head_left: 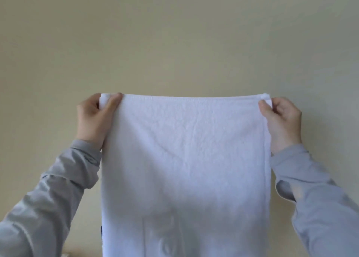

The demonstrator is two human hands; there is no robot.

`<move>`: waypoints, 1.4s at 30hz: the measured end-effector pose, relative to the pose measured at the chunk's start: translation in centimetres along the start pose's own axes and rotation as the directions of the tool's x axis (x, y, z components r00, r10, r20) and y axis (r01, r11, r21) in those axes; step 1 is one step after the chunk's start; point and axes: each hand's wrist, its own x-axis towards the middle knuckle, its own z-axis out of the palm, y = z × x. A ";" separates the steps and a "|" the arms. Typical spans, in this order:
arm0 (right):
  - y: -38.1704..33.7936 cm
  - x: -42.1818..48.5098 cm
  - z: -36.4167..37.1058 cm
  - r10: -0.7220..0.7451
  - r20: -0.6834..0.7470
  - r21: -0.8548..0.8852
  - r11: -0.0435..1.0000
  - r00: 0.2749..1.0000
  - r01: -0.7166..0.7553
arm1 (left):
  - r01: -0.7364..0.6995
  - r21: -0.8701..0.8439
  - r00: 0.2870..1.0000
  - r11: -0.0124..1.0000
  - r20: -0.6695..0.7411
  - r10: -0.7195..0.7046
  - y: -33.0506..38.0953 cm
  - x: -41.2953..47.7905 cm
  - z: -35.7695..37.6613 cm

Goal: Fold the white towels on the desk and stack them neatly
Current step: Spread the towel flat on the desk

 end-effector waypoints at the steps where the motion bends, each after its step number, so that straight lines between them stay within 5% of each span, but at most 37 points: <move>1: 0.3 -0.1 -0.4 0.008 -0.019 -0.012 1.000 1.000 -0.009 | -0.006 -0.003 1.000 1.000 0.007 0.006 0.1 -0.2 0.5; 7: 1.7 0.6 -3.2 0.032 -0.101 -0.035 0.999 0.994 -0.036 | -0.103 -0.015 0.994 0.995 0.025 0.104 1.6 -0.1 3.5; 14: 0.6 3.8 -7.0 -0.027 -0.093 -0.082 0.996 0.995 0.019 | -0.058 -0.087 0.997 0.995 0.054 0.062 3.3 -3.0 7.2; 28: 1.1 8.2 -8.8 0.028 0.319 -0.183 0.983 0.947 0.033 | 0.159 -0.092 0.901 0.983 0.420 -0.106 1.9 -15.5 5.0; 34: 10.0 -0.1 -3.7 0.277 0.578 -0.214 0.959 0.768 -0.185 | 0.329 0.202 0.800 0.922 0.459 -0.386 -4.9 -22.6 -1.3; 42: 24.3 -21.2 6.2 0.547 0.679 -0.463 0.837 0.490 -0.293 | 0.623 0.539 0.558 0.567 0.202 -0.805 -15.5 -36.3 -13.5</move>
